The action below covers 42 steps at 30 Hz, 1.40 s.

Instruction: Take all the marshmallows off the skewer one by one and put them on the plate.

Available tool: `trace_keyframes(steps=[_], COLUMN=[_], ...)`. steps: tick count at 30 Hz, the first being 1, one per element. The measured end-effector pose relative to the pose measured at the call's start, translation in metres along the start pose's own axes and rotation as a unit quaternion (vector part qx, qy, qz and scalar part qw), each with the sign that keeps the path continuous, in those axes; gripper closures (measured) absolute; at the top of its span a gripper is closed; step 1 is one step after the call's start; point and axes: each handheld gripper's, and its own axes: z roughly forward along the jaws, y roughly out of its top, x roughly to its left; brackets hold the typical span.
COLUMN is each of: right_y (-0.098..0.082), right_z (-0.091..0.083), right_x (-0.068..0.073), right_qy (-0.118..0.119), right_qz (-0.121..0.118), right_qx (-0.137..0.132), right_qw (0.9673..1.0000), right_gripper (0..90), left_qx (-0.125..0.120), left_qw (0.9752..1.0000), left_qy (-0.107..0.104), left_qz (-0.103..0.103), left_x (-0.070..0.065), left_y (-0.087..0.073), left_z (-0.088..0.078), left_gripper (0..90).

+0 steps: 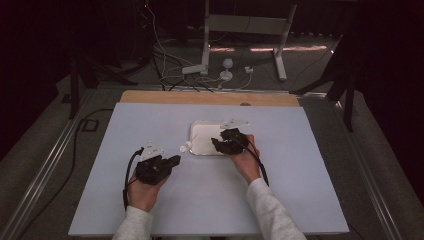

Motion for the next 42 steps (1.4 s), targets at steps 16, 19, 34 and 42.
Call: trace_keyframes(steps=[16,19,34,42], right_y=[0.009,0.012,0.02,0.02], right_z=[-0.031,-0.037,-0.05,-0.052], right_x=[0.025,0.033,0.059,0.064], right_qy=[0.068,0.075,0.099,0.108], right_qz=[-0.003,-0.013,-0.038,-0.048], right_qx=[-0.053,-0.064,-0.088,-0.087], right_qw=[0.9963,0.9951,0.9905,0.9892], right_gripper=[22.7,23.2,33.4,44.0], left_qx=[-0.006,-0.004,-0.005,-0.009], left_qw=[1.0,1.0,0.9999,0.9998], left_qy=[0.002,0.0,-0.006,-0.013], left_qz=[-0.001,0.001,0.012,0.015], left_x=[-0.001,-0.002,-0.009,-0.013], left_y=[0.0,0.0,0.001,0.002], left_z=[0.004,0.006,0.007,0.007], left_gripper=[89.6,89.6,89.6,89.6])
